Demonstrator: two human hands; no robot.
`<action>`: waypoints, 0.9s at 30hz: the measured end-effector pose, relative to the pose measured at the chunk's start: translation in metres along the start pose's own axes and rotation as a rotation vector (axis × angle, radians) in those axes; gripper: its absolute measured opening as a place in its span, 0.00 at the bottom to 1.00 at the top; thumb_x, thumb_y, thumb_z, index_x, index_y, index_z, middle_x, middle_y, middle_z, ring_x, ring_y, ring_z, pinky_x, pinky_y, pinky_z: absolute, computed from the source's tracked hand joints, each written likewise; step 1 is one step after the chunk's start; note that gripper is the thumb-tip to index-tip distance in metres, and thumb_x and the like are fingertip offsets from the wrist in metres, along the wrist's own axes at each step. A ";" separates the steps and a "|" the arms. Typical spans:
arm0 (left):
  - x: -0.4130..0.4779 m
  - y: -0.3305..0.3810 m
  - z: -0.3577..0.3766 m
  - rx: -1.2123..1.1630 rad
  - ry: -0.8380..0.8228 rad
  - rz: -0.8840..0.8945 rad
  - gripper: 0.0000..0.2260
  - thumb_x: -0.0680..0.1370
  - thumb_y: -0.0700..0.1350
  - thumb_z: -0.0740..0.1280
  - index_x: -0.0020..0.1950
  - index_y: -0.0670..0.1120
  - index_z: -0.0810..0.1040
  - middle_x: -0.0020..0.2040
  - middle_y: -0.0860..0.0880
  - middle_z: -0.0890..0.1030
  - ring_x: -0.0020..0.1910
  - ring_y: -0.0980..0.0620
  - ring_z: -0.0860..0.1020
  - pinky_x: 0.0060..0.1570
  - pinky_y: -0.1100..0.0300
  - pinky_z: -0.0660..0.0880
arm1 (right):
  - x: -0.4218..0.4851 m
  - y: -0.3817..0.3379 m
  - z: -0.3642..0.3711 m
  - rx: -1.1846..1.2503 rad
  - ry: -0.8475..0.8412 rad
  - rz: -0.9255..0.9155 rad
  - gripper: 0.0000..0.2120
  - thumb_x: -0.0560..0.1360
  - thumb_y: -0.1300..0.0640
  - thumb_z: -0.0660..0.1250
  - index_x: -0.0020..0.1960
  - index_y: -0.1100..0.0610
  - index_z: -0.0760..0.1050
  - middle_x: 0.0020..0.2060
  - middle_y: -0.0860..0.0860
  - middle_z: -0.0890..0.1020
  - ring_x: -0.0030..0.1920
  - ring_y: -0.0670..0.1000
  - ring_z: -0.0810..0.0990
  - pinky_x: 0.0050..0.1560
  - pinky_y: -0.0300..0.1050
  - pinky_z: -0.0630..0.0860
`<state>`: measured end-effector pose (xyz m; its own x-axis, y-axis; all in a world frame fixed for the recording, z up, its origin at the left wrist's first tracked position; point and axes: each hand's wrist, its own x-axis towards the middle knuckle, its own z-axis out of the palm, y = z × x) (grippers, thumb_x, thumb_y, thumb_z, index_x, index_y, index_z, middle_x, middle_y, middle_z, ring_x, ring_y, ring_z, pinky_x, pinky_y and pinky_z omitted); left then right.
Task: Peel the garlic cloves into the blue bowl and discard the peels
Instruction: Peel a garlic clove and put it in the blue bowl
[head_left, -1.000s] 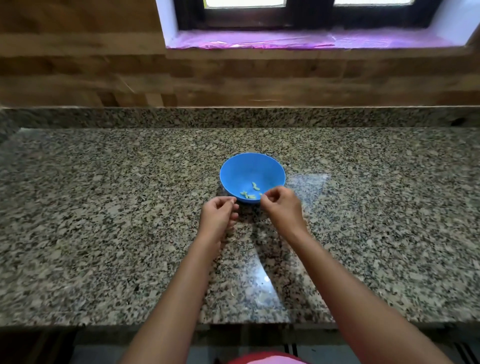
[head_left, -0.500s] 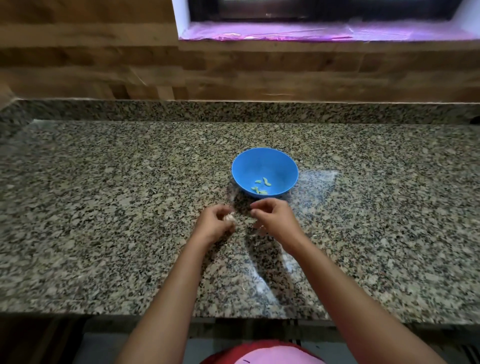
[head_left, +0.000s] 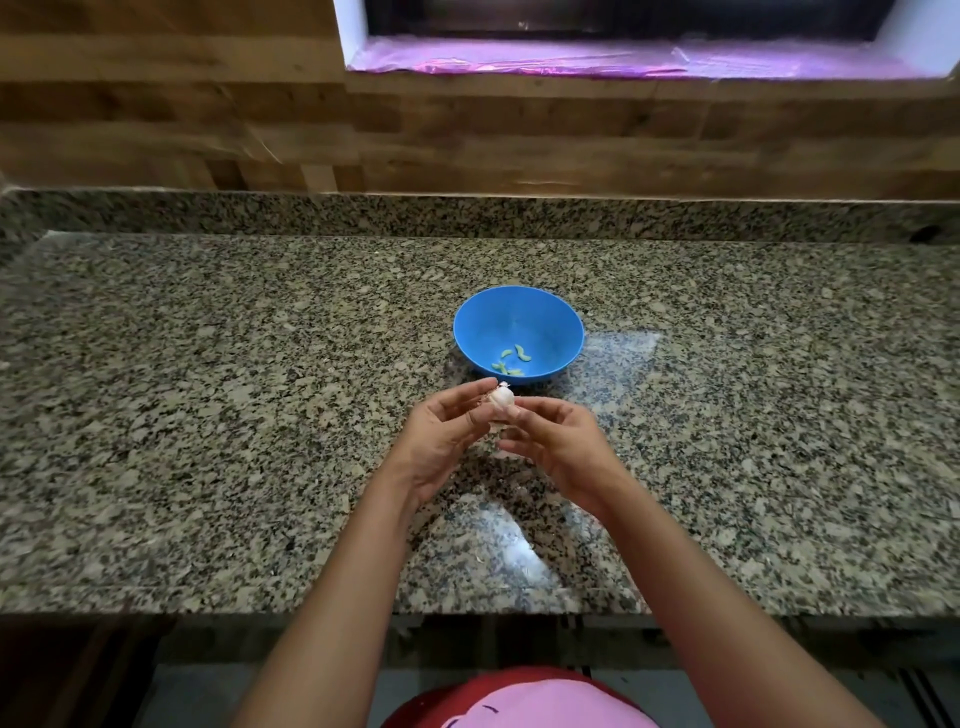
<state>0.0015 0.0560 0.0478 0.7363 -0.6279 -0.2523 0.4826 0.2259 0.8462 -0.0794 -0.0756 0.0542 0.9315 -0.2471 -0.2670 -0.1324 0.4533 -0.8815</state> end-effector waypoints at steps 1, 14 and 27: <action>0.000 -0.002 0.001 -0.010 0.005 0.007 0.13 0.73 0.30 0.64 0.56 0.39 0.78 0.48 0.45 0.84 0.48 0.51 0.81 0.57 0.57 0.75 | -0.002 -0.001 -0.001 -0.060 0.000 -0.015 0.06 0.73 0.65 0.67 0.50 0.63 0.79 0.42 0.56 0.83 0.39 0.49 0.81 0.43 0.42 0.81; -0.004 -0.006 0.010 0.130 0.062 0.051 0.12 0.73 0.29 0.66 0.55 0.38 0.78 0.43 0.44 0.82 0.40 0.53 0.82 0.42 0.63 0.80 | -0.004 0.000 -0.007 -0.327 0.102 -0.153 0.11 0.73 0.64 0.70 0.55 0.65 0.77 0.47 0.61 0.83 0.43 0.52 0.83 0.45 0.42 0.81; -0.009 -0.018 -0.010 0.121 0.386 0.036 0.05 0.71 0.29 0.69 0.41 0.38 0.78 0.37 0.47 0.80 0.32 0.58 0.80 0.36 0.68 0.78 | 0.035 0.040 -0.006 -0.808 0.187 -0.102 0.14 0.72 0.54 0.72 0.55 0.57 0.78 0.47 0.51 0.83 0.46 0.50 0.82 0.41 0.42 0.78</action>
<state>-0.0093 0.0649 0.0303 0.8869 -0.2900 -0.3595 0.4106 0.1386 0.9012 -0.0542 -0.0714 0.0075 0.8899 -0.4238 -0.1685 -0.3192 -0.3147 -0.8939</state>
